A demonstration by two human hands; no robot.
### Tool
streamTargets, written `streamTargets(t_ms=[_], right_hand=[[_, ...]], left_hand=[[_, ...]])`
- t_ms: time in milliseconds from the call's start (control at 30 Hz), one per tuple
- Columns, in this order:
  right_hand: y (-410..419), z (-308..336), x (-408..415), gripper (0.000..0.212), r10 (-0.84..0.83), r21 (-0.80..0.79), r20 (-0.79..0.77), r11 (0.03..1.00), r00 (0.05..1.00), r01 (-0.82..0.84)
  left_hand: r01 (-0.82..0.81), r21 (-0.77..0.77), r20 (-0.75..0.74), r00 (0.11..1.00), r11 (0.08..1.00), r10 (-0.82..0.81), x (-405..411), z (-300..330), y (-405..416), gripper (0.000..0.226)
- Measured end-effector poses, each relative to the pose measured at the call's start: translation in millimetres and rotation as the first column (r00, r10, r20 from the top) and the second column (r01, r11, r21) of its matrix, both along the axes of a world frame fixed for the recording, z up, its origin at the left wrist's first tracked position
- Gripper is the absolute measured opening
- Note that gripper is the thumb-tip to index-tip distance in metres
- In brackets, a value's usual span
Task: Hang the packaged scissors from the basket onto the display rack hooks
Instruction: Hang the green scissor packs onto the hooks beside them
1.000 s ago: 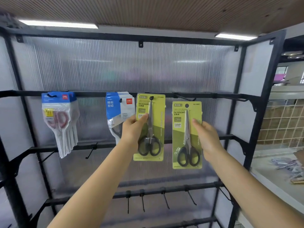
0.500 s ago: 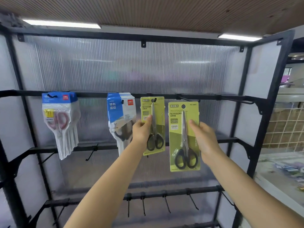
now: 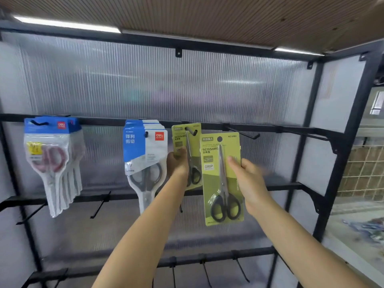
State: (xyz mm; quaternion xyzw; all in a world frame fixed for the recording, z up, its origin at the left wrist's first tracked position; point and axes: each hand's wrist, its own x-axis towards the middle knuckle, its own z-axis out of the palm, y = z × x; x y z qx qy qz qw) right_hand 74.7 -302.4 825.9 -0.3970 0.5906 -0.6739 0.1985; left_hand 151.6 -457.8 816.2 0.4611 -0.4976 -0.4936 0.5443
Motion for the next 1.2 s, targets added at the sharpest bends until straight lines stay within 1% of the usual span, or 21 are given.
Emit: streamTargets(t_ms=[100,167,300,467,567,633,667,733,767,800,833,867,900,967,1033,1067,1100,1200], right_hand=[[-5,0,-4,0.018,0.008,-0.013,0.001,1.0,1.0,-0.008],[-7,0,-5,0.017,0.003,-0.012,0.0,1.0,1.0,-0.003],[-7,-1,-9,0.016,0.008,-0.014,0.007,1.0,1.0,-0.008],[-4,-4,-17,0.017,-0.016,-0.011,0.005,1.0,1.0,0.016],[-1,-4,-22,0.017,-0.024,-0.009,0.011,1.0,1.0,0.024],[1,-5,-25,0.018,-0.034,-0.005,0.002,0.999,0.999,0.034],[2,-5,-25,0.018,-0.036,-0.003,0.0,0.999,0.999,0.036],[4,-5,-24,0.018,-0.037,0.001,-0.001,0.999,0.999,0.037],[5,-5,-23,0.018,-0.035,0.0,-0.001,0.999,0.999,0.035],[7,-5,-22,0.018,-0.03,0.0,-0.001,1.0,1.0,0.03],[8,-6,-21,0.019,-0.022,0.002,-0.003,1.0,1.0,0.022],[9,-7,-19,0.02,-0.012,0.004,-0.007,1.0,1.0,0.012],[10,-8,-17,0.022,-0.005,0.005,-0.014,1.0,1.0,0.005],[11,-10,-12,0.024,-0.002,0.011,-0.017,1.0,1.0,0.002],[10,-13,-6,0.021,0.013,-0.007,0.0,1.0,1.0,-0.013],[9,-14,-2,0.019,0.027,-0.016,0.01,1.0,1.0,-0.027],[8,-16,1,0.017,0.046,-0.022,0.017,0.999,0.999,-0.046],[6,-18,10,0.015,0.107,-0.024,0.001,0.994,0.994,-0.107]], left_hand=[[-0.025,-0.044,0.023,0.999,0.999,0.026,-3,-2,-11,0.034],[-0.039,-0.058,0.009,0.999,0.998,0.039,-4,-4,-17,0.031],[-0.029,-0.02,-0.026,0.999,0.999,0.029,-9,-5,-27,0.04],[-0.022,0.001,-0.035,0.999,1.0,0.022,-13,-5,-37,0.044],[-0.053,0.012,-0.027,0.998,0.999,0.053,-14,-6,-41,0.044],[-0.096,-0.005,0.01,0.995,0.995,0.096,-16,-7,-38,0.046],[-0.115,-0.028,0.049,0.992,0.993,0.116,-16,-8,-33,0.052],[-0.127,-0.076,0.136,0.981,0.989,0.136,-15,-12,-15,0.063],[-0.111,-0.101,0.153,0.98,0.989,0.126,-14,-17,-3,0.063],[-0.079,-0.137,0.147,0.984,0.987,0.099,-13,-22,11,0.055],[-0.03,-0.164,0.115,0.992,0.986,0.049,-12,-31,21,0.041],[0.035,-0.171,0.063,0.998,0.985,-0.025,-10,-38,36,0.027],[0.12,-0.162,0.019,0.993,0.979,-0.119,-5,-45,50,0.023],[0.308,-0.152,-0.043,0.947,0.939,-0.318,6,-56,75,0.036],[0.488,-0.188,-0.093,0.855,0.853,-0.51,20,-61,96,0.044],[0.529,-0.186,-0.081,0.832,0.828,-0.55,26,-62,104,0.048],[0.54,-0.183,-0.064,0.828,0.822,-0.558,31,-63,109,0.047],[0.461,-0.179,-0.014,0.882,0.869,-0.47,44,-61,122,0.014]])
